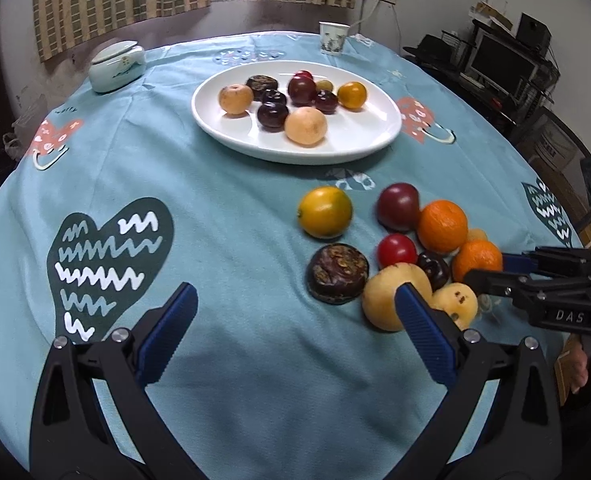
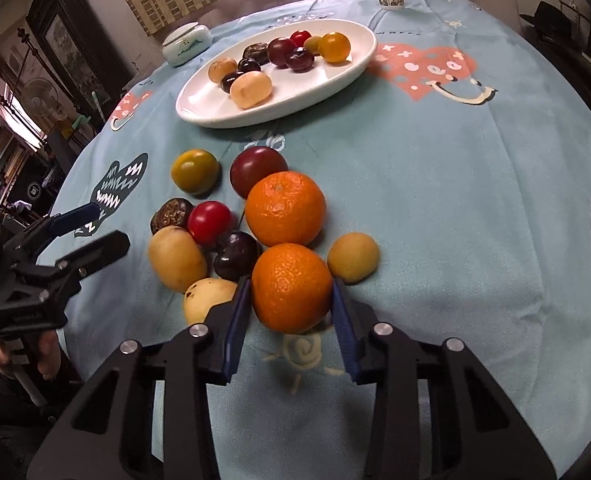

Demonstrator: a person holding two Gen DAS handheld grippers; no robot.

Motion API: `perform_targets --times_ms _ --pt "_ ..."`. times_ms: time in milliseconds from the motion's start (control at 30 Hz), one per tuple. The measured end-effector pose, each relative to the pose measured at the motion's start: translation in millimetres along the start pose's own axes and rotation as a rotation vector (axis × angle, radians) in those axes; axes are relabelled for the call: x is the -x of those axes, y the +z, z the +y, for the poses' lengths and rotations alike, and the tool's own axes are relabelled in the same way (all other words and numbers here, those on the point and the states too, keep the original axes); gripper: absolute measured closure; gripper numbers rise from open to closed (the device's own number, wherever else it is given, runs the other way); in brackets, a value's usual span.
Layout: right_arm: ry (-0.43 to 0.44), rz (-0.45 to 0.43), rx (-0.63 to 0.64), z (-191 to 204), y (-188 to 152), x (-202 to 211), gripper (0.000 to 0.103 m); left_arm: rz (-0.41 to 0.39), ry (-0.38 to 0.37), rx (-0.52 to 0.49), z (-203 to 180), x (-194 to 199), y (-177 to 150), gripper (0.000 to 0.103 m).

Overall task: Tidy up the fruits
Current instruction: 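Grasp the large tan fruit with the left tool while the right tool grasps an orange, then carry tan fruit and orange onto the plate and release both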

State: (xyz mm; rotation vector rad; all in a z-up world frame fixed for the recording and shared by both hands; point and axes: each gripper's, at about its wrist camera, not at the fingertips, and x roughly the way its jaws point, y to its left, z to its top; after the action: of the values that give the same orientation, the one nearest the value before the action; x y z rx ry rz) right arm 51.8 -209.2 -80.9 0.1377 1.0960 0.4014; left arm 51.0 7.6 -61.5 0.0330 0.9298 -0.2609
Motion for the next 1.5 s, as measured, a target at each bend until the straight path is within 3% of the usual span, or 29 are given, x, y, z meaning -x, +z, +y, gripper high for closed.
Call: perform_targets --times_ms 233,267,300,333,567,600,633,667,1100,1500 --pt "-0.023 -0.02 -0.036 -11 -1 12 0.063 0.075 -0.126 -0.094 -32 -15 -9 0.005" --pt "-0.016 -0.018 -0.044 -13 -1 13 0.063 0.089 -0.131 -0.089 -32 -19 -10 0.01" --pt "-0.011 -0.018 -0.05 -14 -2 13 0.063 0.108 -0.135 -0.079 -33 -24 -10 0.028" --pt "-0.009 -0.018 -0.052 -14 -3 13 0.063 0.138 -0.164 -0.065 -32 -31 -11 0.035" --pt "0.015 -0.013 -0.065 -18 -7 14 0.063 0.084 -0.122 -0.041 -43 -44 -2 0.031" --pt "0.016 -0.01 -0.064 -17 -7 13 0.063 0.083 -0.123 -0.029 -42 -44 -1 0.034" --pt "0.016 -0.009 -0.063 -17 -7 13 0.063 0.079 -0.117 -0.023 -41 -43 -1 0.052" --pt "0.018 -0.01 -0.062 -16 -8 14 0.063 0.084 -0.144 -0.021 -41 -42 -1 0.057" --pt "0.03 -0.034 -0.019 2 2 20 0.063 0.008 -0.139 -0.003 -26 -8 -1 0.058" --pt "0.047 -0.056 0.045 21 31 19 0.063 -0.036 -0.15 0.042 4 13 26 0.058"
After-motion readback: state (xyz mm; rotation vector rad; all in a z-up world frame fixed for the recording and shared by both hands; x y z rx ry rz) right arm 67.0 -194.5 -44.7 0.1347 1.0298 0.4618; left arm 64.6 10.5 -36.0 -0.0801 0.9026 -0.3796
